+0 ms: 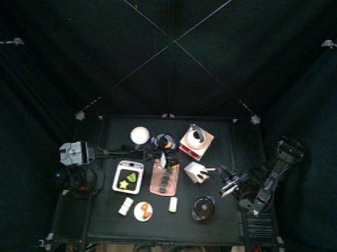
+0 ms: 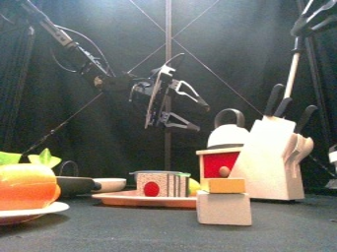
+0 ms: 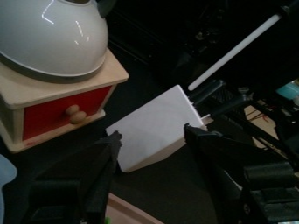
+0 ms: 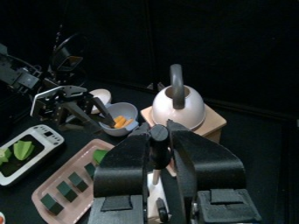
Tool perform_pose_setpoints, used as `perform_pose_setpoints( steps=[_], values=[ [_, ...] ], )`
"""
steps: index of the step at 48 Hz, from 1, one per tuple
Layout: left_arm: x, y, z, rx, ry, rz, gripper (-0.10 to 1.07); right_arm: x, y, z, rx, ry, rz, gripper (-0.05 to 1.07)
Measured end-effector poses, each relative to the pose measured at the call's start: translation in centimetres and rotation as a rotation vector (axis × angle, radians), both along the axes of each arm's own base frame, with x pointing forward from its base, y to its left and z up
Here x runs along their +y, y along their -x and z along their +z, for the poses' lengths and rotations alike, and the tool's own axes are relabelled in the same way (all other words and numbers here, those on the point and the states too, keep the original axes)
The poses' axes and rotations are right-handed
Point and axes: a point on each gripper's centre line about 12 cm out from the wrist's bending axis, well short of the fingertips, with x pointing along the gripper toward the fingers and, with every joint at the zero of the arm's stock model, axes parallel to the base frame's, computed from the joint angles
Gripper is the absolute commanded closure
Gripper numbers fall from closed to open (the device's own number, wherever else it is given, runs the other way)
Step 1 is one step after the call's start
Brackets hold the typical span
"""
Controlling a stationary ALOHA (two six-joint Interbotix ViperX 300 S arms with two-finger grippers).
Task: Place knife sharpener back in holder
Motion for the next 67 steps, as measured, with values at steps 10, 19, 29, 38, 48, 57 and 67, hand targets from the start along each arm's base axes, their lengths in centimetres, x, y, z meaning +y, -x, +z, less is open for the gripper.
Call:
perform_pose_setpoints(
  steps=[10, 19, 29, 38, 48, 57, 67],
  values=[
    [0.0, 0.0, -0.1, 0.003, 0.001, 0.0, 0.04, -0.1, 0.0, -0.1, 0.0, 0.001, -0.004, 0.61],
    [0.0, -0.1, -0.2, 0.003, 0.001, 0.0, 0.04, -0.1, 0.0, -0.2, -0.001, 0.001, -0.006, 0.61],
    [0.0, -0.1, -0.2, 0.004, 0.001, -0.001, 0.04, -0.2, -0.1, -0.6, -0.023, -0.01, -0.009, 0.61],
    [0.0, 0.0, -0.2, 0.006, 0.001, 0.001, 0.04, -0.5, -0.1, -1.0, -0.022, -0.008, -0.012, 0.61],
    [-0.1, 0.0, -0.2, 0.008, 0.0, -0.001, 0.04, -0.7, -0.3, -1.4, -0.007, -0.021, -0.019, 0.61],
    [0.0, -0.1, -0.2, 0.006, 0.002, 0.0, 0.04, -1.0, -0.5, -1.6, -0.001, -0.024, -0.022, 0.61],
    [0.0, -0.1, -0.6, 0.015, 0.005, 0.002, 0.04, -1.3, -1.2, -2.3, 0.016, -0.052, -0.003, 0.61]
  ],
)
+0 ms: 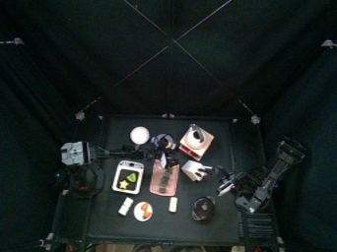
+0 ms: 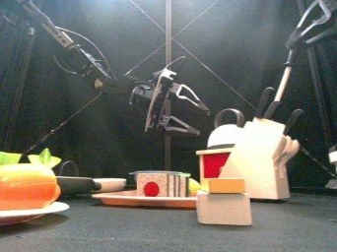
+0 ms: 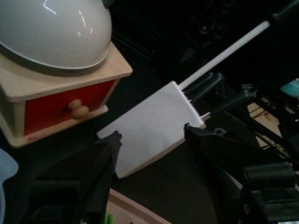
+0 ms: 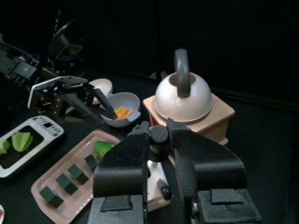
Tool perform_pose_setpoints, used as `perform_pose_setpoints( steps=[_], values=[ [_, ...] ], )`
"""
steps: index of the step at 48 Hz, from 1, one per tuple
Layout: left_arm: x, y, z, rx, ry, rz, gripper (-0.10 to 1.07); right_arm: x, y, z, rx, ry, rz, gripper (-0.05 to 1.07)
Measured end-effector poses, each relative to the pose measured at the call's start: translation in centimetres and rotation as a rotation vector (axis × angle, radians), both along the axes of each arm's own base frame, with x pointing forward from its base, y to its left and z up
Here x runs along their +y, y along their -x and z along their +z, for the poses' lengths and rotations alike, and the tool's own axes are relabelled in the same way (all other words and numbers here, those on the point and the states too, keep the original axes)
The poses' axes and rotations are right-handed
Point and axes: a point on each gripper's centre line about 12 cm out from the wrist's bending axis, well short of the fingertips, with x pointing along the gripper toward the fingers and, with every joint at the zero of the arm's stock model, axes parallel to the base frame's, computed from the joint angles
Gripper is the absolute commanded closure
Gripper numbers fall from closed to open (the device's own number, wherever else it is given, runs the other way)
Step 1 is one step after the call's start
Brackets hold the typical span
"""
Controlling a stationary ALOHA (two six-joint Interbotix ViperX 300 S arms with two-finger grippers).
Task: Place knife sharpener back in holder
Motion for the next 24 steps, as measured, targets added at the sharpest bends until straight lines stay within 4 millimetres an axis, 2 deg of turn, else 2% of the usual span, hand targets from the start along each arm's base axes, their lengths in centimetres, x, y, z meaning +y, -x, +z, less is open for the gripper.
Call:
perform_pose_setpoints(
  steps=[24],
  values=[
    [0.1, 0.0, -0.3, 0.006, 0.0, 0.001, 0.04, -1.1, -1.7, -1.8, 0.046, -0.099, 0.031, 0.61]
  ],
)
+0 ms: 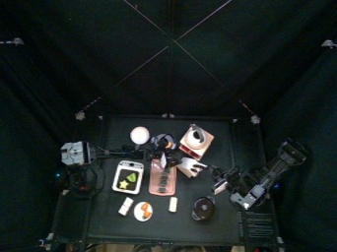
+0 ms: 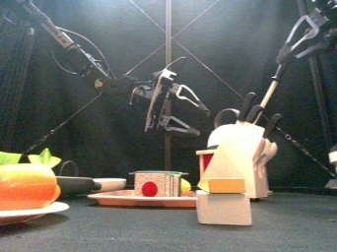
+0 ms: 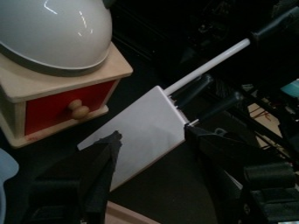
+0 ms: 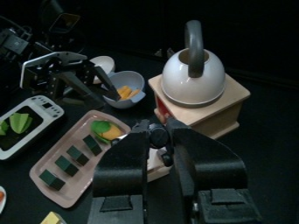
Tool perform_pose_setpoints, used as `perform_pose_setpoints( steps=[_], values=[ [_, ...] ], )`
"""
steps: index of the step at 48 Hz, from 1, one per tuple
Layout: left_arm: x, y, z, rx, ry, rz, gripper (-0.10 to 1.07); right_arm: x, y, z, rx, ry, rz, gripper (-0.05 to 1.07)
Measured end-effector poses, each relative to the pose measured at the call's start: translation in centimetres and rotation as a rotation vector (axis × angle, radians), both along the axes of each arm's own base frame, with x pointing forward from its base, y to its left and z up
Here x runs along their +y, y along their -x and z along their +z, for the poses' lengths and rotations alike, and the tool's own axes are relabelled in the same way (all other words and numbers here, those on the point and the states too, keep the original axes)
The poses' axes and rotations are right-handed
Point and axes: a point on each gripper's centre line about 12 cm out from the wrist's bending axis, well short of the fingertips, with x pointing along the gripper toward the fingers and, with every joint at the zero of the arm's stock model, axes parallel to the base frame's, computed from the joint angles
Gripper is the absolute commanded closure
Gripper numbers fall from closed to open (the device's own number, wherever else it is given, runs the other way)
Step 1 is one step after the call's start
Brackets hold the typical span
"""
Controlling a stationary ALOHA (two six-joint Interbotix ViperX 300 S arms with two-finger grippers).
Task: Place knife sharpener back in holder
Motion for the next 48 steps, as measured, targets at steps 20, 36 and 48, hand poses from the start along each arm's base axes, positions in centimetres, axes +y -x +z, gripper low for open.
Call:
perform_pose_setpoints(
  steps=[20, 36, 48],
  values=[
    [0.7, -1.2, -2.9, 0.095, 0.004, 0.024, 0.04, -0.8, -0.3, -0.2, -0.005, -0.028, -0.001, 0.61],
    [1.2, -2.3, -3.8, 0.147, -0.008, 0.042, 0.04, -0.9, -0.3, 0.0, -0.012, -0.042, 0.003, 0.61],
    [1.1, -3.2, -4.3, 0.167, -0.012, 0.04, 0.04, -1.4, -0.7, 0.1, -0.026, -0.075, 0.009, 0.61]
  ],
)
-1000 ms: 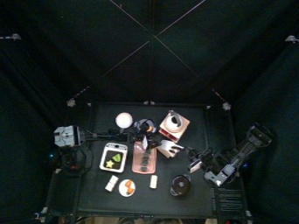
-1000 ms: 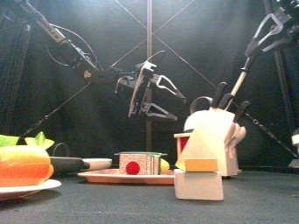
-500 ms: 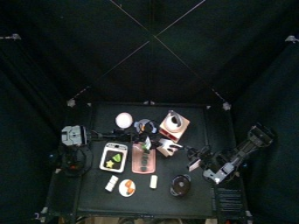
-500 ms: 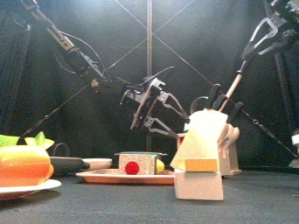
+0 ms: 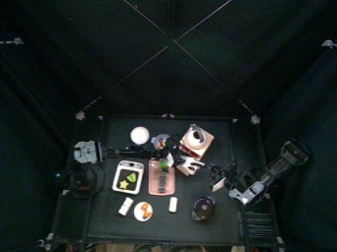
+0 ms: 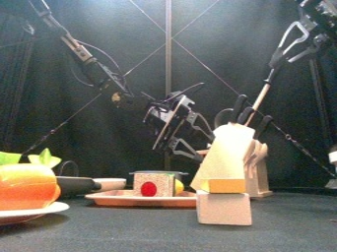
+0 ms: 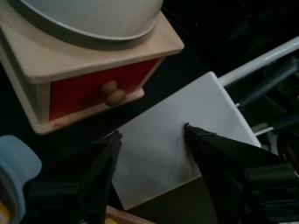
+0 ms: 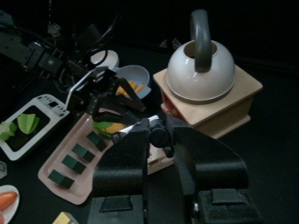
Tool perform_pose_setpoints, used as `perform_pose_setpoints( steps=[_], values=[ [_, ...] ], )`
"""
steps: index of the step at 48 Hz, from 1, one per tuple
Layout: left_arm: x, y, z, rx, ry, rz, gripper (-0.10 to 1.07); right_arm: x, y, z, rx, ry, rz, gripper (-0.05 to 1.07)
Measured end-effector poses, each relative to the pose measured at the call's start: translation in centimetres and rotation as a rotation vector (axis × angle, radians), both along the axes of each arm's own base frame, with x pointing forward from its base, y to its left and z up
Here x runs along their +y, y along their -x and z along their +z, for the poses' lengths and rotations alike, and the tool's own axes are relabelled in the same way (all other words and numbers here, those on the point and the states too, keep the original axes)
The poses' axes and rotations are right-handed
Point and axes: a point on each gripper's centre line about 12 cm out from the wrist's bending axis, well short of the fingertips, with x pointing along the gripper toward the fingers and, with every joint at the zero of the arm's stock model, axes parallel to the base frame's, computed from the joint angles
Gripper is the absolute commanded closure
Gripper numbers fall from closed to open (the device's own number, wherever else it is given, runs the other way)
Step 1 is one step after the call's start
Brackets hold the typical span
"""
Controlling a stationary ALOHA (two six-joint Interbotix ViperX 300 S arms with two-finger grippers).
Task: Place knife sharpener back in holder
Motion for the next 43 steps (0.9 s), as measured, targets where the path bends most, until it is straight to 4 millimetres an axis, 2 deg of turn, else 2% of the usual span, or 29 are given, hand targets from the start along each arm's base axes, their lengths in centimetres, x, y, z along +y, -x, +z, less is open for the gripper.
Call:
perform_pose_setpoints(
  steps=[24, 43],
  values=[
    [-0.1, -0.6, 0.1, 0.007, -0.015, -0.008, 0.04, -0.8, -0.4, -0.1, -0.008, -0.026, -0.012, 0.61],
    [-0.9, -1.1, -0.2, 0.009, -0.014, -0.026, 0.04, -1.9, -1.0, -1.1, 0.005, -0.062, -0.009, 0.61]
  ],
)
